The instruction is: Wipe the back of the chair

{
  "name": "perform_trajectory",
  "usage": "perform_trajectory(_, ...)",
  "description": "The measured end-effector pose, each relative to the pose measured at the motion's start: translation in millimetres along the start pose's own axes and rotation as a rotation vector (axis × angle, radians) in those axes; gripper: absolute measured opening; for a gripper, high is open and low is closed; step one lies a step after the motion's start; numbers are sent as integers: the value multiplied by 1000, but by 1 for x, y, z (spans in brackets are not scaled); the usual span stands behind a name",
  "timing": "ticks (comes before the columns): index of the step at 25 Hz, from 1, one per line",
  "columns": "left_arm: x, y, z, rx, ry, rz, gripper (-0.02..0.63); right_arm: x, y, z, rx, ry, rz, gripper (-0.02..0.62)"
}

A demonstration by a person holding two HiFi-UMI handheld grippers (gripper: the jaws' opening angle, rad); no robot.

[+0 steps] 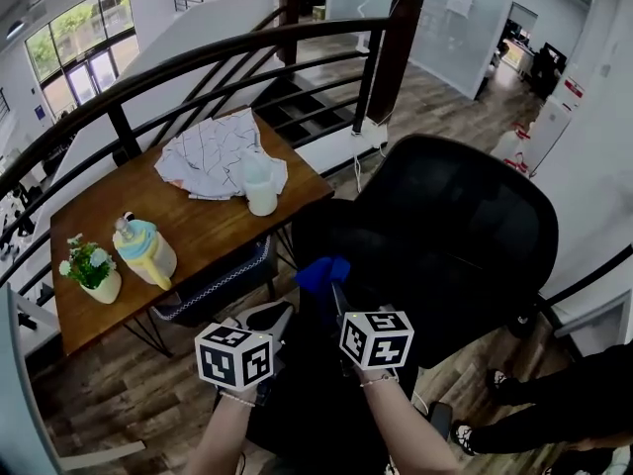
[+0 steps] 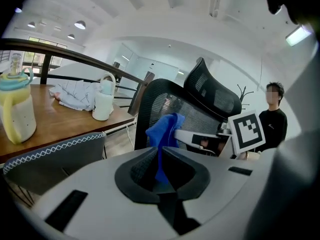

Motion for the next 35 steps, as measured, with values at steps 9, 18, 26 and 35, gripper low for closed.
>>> perform_trajectory(9,-3,-24,-29,-59,34,-23,34,-4,-29,19,-58,2,8,67)
perform_trajectory(18,-5,-61,-61,-123,84,-73,34,-14,-68,52,-128,-5,-16,67)
perform_trajectory(26,-11,-102,-87,-181,128,-121,34,-25,-115,97,-223,-16,-43,67)
perform_trajectory(35,-25,-163,-123,-276,186,-184,34,-42,-176,152,-338,-25,-92,67)
Point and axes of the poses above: the fingertips, and each gripper's own axes: z backward along the fingers, y to its left, x out of its top, the point moved 1 cm from there along z, backward along the fingers, and after that the axes turned 6 degrees about y, right-handed, at the moved point
